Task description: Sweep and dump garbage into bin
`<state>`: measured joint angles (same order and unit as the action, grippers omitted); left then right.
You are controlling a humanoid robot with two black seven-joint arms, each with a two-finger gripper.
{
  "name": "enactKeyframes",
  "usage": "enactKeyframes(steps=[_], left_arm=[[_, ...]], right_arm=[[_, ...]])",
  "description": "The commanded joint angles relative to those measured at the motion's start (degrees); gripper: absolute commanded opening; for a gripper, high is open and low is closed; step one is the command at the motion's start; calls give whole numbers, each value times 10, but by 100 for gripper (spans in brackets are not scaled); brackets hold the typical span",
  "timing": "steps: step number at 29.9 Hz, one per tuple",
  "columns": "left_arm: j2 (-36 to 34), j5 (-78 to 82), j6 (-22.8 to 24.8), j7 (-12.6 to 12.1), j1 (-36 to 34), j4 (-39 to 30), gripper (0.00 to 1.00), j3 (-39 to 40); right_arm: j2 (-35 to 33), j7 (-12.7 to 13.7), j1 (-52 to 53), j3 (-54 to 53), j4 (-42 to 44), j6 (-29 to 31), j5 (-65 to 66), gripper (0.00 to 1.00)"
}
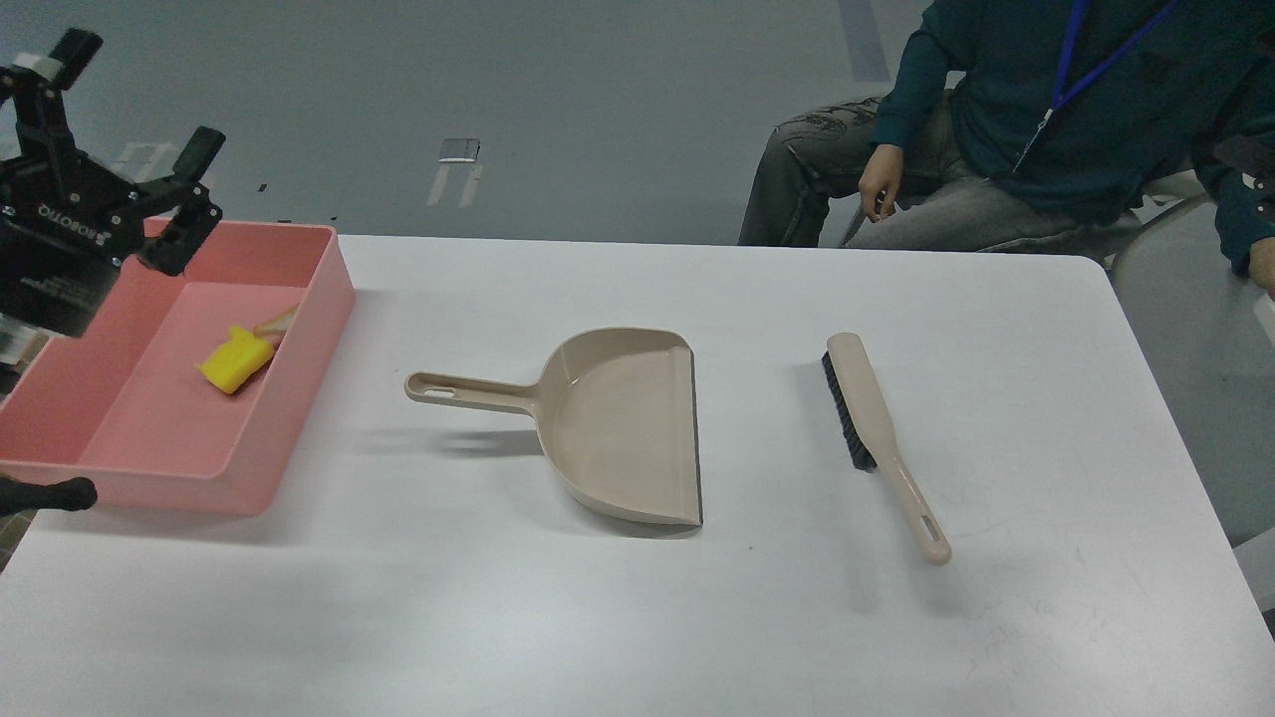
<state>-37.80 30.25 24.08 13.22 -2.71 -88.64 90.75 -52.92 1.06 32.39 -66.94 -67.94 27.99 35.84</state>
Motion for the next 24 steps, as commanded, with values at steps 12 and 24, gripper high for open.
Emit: enactKeyframes(steps=[12, 24], left_arm=[[52, 5, -161, -52, -200, 107, 98, -141], [120, -1, -168, -165, -306, 188, 98, -242]], right_arm=[[120, 0, 101, 21, 173, 0, -2, 98], [281, -15, 188, 39, 316, 0, -2, 100]])
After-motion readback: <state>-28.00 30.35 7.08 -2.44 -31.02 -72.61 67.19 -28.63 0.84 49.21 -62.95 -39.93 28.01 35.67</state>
